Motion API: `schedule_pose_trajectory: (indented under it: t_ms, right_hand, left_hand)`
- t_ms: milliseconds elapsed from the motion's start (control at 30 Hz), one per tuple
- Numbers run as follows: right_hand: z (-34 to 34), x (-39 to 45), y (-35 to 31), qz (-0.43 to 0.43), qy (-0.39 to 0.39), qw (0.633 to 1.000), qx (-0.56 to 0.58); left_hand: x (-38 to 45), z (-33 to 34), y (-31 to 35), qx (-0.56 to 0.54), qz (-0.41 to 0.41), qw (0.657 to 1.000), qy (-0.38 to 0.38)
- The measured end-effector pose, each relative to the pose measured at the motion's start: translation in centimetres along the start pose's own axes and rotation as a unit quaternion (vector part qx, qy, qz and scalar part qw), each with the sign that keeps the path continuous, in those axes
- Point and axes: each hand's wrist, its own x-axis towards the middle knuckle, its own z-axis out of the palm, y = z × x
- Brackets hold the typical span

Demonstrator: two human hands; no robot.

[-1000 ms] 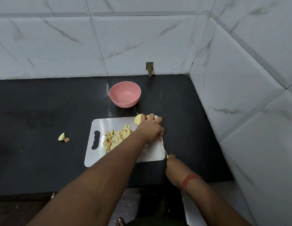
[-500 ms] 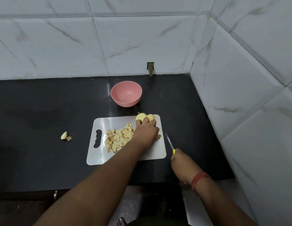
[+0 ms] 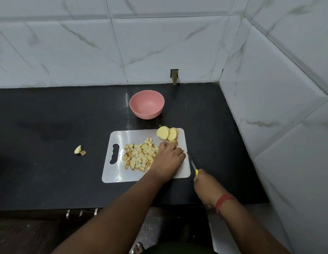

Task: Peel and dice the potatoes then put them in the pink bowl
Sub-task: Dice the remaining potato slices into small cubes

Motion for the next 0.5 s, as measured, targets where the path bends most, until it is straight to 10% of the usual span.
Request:
schedule_pose_trajectory:
  t_ms: [500]
  right_hand:
    - [0.2, 0.5, 0.4, 0.005, 0.011, 1.000, -0.007]
  left_hand:
    - [0.6, -0.5, 0.6, -0.013, -0.067, 0.995, -0.066]
